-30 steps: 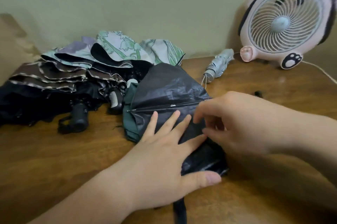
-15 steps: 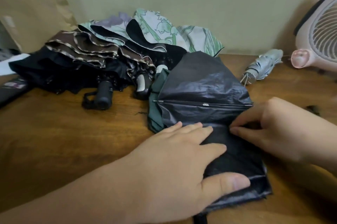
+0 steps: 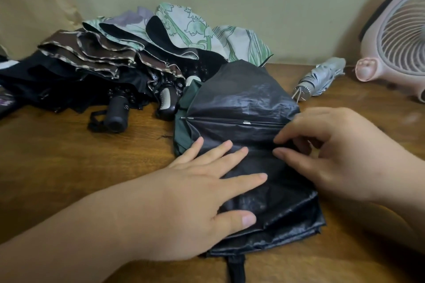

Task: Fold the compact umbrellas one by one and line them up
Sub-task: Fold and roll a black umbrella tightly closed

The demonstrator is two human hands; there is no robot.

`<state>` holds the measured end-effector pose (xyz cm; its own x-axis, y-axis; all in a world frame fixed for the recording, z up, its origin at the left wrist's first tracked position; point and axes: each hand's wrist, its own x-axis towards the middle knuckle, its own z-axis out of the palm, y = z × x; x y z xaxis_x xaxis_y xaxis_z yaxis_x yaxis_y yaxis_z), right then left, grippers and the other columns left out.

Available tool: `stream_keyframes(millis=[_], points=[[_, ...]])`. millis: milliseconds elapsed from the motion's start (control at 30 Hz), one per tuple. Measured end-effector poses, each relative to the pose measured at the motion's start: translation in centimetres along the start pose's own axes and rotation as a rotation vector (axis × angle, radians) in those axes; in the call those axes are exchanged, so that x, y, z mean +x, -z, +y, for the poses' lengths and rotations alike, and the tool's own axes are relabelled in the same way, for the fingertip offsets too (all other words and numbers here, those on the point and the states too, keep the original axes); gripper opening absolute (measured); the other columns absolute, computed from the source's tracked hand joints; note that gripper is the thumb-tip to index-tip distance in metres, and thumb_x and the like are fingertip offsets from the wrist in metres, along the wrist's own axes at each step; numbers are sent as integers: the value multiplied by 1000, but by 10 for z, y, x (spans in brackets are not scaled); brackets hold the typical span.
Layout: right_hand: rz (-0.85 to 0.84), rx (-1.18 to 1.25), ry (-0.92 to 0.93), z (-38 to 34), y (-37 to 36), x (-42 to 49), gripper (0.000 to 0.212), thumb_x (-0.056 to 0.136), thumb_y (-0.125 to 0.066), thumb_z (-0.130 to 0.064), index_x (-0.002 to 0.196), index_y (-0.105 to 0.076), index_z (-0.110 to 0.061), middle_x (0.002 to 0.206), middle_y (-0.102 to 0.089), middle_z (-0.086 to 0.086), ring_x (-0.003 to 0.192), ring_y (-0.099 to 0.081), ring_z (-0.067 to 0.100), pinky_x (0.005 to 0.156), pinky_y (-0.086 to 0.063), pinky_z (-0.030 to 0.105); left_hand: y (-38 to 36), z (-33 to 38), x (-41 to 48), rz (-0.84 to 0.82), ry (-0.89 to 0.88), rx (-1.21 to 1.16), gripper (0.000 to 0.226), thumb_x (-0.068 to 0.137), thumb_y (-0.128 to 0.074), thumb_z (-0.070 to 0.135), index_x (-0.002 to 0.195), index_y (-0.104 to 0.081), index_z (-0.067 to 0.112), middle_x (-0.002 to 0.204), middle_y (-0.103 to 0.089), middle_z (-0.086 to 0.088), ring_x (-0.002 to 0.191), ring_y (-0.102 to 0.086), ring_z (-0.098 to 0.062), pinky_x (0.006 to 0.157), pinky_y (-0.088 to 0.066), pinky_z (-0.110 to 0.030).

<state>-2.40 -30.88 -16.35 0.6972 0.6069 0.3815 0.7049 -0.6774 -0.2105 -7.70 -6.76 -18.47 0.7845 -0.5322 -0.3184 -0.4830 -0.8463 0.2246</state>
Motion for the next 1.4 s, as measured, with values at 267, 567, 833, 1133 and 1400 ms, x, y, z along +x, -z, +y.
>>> stream_keyframes(millis=[267, 567, 833, 1133, 1400], points=[[-535, 222, -165, -8, 10, -3, 32, 72, -76, -63, 73, -68, -32, 71, -67, -9, 66, -64, 13, 59, -52, 28, 0, -3, -2, -26, 25, 23, 77, 85, -24, 87, 146, 19, 68, 150, 42, 37, 128, 50, 15, 117, 29, -31], [-621, 334, -289, -4, 17, -5, 39, 54, -81, -70, 80, -73, -42, 73, -70, -5, 65, -66, 15, 63, -57, 37, 15, -43, -12, -67, -49, -147, 70, 66, -56, 90, 126, -20, 90, 149, 11, 57, 144, 29, 13, 125, 15, -48], [-617, 334, -318, -1, 20, -7, 44, 54, -87, -71, 88, -71, -48, 89, -72, -2, 76, -68, 13, 72, -57, 37, 18, -28, -12, 130, -19, -148, 68, 71, -26, 92, 101, -72, 52, 138, -26, 58, 136, -3, 25, 120, -10, -25], [-484, 331, -247, 7, 18, -10, 36, 67, -79, -73, 85, -77, -43, 77, -74, -5, 70, -70, 16, 67, -57, 38, 1, -10, -3, 321, -95, -74, 49, 74, -57, 88, 100, -41, 49, 124, -32, 32, 124, -29, 2, 99, -30, -14], [368, 336, -464, 25, -6, 6, 44, 80, -78, -35, 122, -66, -31, 98, -71, -12, 90, -65, 7, 88, -55, 41, -6, -18, 0, 501, -178, -111, 43, 76, -59, 82, 105, -54, 51, 114, -44, 31, 116, -42, 1, 97, -34, -22]])
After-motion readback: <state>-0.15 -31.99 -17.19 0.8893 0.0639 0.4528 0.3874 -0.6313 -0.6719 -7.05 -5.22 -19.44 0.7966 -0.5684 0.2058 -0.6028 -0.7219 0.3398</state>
